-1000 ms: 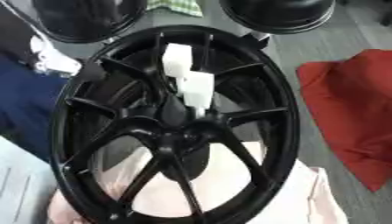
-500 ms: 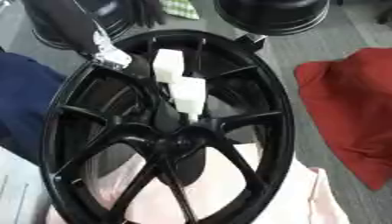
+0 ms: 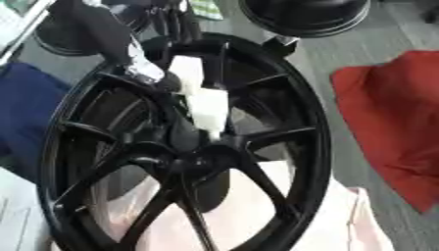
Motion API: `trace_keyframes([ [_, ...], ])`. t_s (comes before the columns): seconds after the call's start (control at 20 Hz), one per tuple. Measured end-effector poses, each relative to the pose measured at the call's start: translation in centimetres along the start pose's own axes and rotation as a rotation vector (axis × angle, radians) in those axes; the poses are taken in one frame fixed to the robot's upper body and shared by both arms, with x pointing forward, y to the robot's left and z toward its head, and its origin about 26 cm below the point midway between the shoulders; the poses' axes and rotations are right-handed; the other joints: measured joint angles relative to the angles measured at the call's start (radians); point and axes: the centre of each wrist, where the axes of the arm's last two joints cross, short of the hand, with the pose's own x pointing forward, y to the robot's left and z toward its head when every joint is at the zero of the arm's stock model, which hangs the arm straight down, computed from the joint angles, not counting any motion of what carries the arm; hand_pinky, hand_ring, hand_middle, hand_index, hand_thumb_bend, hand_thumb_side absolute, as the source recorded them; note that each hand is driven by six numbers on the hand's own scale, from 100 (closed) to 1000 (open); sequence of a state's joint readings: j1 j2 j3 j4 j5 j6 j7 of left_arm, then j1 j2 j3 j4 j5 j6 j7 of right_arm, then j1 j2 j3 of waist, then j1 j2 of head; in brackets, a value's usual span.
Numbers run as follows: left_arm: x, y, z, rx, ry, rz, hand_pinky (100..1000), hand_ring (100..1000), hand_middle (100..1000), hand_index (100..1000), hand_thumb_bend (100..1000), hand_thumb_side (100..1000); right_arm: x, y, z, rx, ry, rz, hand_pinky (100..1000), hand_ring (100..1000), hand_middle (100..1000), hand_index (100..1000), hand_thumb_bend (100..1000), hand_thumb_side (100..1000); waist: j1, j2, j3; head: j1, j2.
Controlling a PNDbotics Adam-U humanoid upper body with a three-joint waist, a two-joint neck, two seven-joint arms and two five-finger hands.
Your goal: Pull the pin out of the wheel hub.
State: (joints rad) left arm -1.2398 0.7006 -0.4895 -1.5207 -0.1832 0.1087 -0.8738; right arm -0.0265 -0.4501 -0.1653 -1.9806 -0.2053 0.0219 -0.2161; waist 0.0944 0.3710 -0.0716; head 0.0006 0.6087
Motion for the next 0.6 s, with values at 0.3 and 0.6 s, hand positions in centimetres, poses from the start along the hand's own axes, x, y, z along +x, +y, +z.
trace_keyframes([
  [0.3, -1.0, -0.3, -0.7, -0.016, 0.029, 0.011, 756, 743, 689, 805, 524, 387, 0.1, 0.3, -0.1, 0.001, -0.005, -0.01, 710, 677, 673, 719, 100, 753, 0.002, 0.015, -0.011, 0.011, -0.005],
  [0.6, -1.8, -0.8, -1.2, -0.032, 0.044, 0.017, 745, 727, 660, 788, 506, 370, 0.0, 0.4, 0.0, 0.0, -0.002, -0.017, 710, 677, 674, 719, 100, 756, 0.003, 0.02, -0.018, 0.02, -0.014],
])
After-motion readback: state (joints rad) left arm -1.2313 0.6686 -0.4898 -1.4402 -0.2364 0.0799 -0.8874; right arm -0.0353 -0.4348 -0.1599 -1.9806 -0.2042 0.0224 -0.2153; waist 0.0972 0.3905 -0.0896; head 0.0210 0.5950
